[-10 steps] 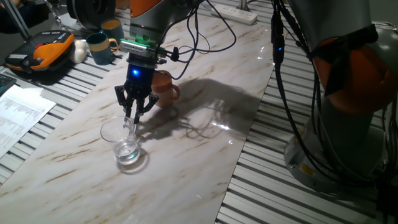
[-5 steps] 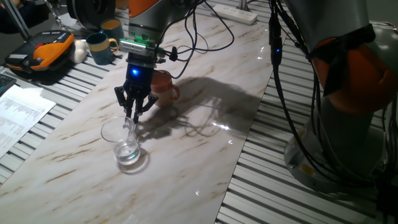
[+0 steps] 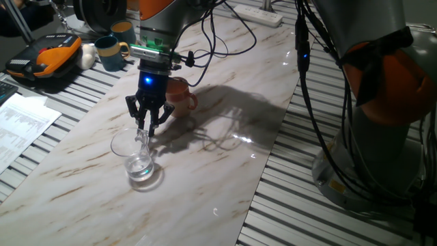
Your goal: Pour the water from one cup into another empty cup
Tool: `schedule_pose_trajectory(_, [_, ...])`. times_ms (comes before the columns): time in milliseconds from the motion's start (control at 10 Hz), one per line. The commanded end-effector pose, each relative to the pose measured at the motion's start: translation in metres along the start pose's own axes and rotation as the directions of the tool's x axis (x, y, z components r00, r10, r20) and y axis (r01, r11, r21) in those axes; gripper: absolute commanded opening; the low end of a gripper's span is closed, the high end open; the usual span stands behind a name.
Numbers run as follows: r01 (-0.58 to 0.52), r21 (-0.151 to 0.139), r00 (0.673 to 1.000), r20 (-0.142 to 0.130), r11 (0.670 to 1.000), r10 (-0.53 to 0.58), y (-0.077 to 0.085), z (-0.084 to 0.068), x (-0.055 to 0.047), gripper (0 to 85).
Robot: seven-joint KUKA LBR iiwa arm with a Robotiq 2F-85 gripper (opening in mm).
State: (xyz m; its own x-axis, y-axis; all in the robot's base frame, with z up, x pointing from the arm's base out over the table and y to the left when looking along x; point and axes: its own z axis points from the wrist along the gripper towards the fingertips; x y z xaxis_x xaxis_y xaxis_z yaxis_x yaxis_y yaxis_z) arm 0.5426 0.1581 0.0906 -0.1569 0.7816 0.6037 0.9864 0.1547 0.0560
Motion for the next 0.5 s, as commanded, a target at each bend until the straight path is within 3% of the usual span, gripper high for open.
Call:
schedule_pose_trajectory(0, [0.000,-0.001,1.000,0.002,1.000,0.000,0.0003,-0.0002,0.0000,34.0])
schedule_pose_trajectory(400, [0.001,-0.001,1.000,-0.013,1.000,-0.001,0.0003,0.0001,-0.0013,34.0])
